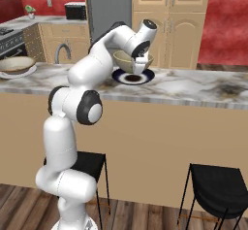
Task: Move the bowls from the cabinet to the plates on the dining table.
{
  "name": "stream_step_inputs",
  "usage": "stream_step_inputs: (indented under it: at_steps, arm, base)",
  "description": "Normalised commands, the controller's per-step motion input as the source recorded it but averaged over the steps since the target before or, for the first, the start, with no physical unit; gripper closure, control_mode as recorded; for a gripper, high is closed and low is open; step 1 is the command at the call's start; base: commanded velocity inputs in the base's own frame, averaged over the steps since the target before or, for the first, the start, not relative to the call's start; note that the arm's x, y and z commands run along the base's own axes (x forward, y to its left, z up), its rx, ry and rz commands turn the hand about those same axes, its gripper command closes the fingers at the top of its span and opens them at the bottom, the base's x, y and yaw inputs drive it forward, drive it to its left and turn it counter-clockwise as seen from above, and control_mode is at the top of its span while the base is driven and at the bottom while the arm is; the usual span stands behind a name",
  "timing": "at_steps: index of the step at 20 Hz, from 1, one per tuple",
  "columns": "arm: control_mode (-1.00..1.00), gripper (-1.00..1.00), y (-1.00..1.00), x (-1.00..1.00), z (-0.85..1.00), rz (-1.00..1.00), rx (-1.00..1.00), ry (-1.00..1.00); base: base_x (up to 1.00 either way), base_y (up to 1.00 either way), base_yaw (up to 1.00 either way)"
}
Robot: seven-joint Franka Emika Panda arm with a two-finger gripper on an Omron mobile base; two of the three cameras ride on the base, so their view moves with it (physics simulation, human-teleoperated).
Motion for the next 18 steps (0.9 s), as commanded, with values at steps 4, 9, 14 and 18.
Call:
stream_step_inputs:
  at_steps: [4, 9, 14, 18]
  arm:
    - [-1.00, 1.00, 0.00, 0.01, -0.12, 0.00, -0.03, 0.00]
    - [-1.00, 1.00, 0.00, 0.05, -0.19, 0.00, -0.01, 0.00]
    - [-1.00, 1.00, 0.00, 0.08, -0.13, 0.00, -0.01, 0.00]
    - [-1.00, 1.00, 0.00, 0.10, -0.14, 0.00, -0.01, 0.00]
  base:
    - [0.00, 0.00, 0.00]
    - [0.00, 0.00, 0.00]
    - [0.00, 0.00, 0.00]
    - [0.00, 0.00, 0.00]
